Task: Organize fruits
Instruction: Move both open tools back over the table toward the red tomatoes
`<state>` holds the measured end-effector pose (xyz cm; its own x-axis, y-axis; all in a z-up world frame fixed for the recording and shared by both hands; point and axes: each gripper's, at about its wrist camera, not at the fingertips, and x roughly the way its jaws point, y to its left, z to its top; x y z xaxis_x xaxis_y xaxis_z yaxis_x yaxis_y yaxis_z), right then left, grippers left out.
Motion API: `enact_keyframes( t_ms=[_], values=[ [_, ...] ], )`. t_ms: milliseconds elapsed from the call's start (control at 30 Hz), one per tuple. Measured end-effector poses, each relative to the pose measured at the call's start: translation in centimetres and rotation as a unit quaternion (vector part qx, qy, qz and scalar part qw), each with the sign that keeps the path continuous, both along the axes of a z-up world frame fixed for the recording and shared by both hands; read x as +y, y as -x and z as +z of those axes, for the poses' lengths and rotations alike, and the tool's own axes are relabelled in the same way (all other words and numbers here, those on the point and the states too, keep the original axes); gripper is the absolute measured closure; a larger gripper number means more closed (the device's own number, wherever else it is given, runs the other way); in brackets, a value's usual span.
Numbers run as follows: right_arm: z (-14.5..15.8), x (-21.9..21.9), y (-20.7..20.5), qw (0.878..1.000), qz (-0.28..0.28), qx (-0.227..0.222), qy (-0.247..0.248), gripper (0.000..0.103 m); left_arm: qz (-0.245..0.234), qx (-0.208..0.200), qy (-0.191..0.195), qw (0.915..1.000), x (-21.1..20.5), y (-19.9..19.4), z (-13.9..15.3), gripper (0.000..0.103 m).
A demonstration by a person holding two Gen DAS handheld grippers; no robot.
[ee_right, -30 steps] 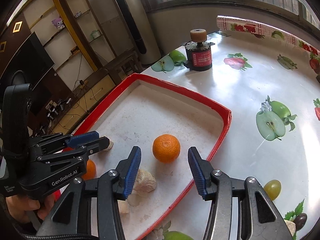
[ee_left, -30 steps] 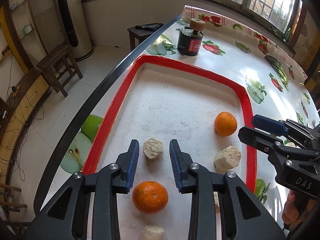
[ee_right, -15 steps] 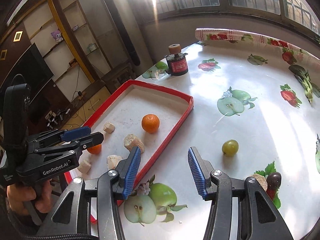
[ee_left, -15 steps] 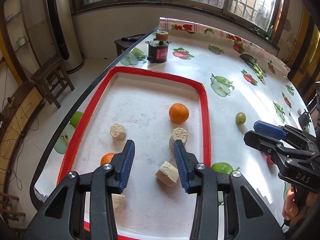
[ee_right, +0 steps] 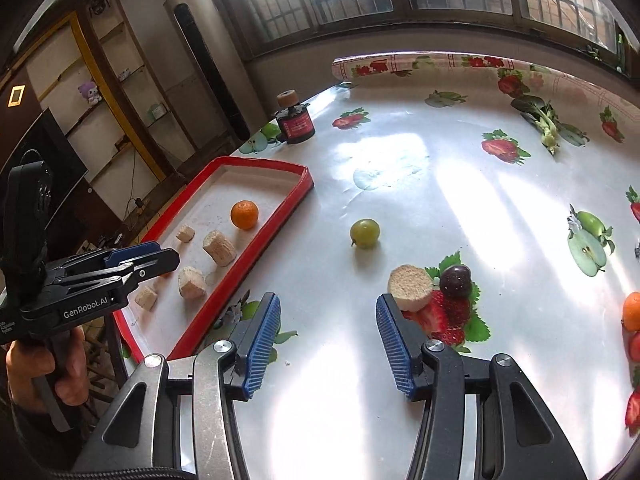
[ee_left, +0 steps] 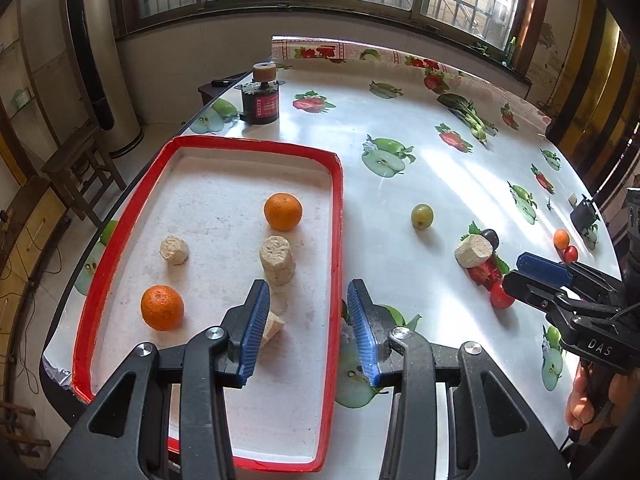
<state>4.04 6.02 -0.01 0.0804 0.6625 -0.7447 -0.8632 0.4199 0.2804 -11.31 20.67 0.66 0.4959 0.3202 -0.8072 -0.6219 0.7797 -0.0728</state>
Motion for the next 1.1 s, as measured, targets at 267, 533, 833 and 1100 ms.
enact_keyframes(
  t_ms=[267,533,833,1100],
  values=[
    [-0.6,-5.3,-2.3,0.999,-0.044,-0.001,0.008,0.051,-0.037,-0.002,0.012,0.9992,-3.2,-2.2,-0.3,0.065],
    [-1.4,-10.6,-4.3,0.996,-0.090,0.001,0.014,0.051,-0.087,-0.001,0.036,0.9956,-7.2,-5.2,-1.4,0.065],
    [-2.2,-15.9,-7.2,0.989,-0.146,0.007,0.022,0.050,-0.138,0.014,0.055,0.9887,-11.4,-9.1,-3.0,0.065],
    [-3.0,-19.3,-9.8,0.981,-0.189,0.008,0.030,0.050,-0.166,0.028,0.071,0.9831,-13.0,-11.8,-4.5,0.065]
  ],
)
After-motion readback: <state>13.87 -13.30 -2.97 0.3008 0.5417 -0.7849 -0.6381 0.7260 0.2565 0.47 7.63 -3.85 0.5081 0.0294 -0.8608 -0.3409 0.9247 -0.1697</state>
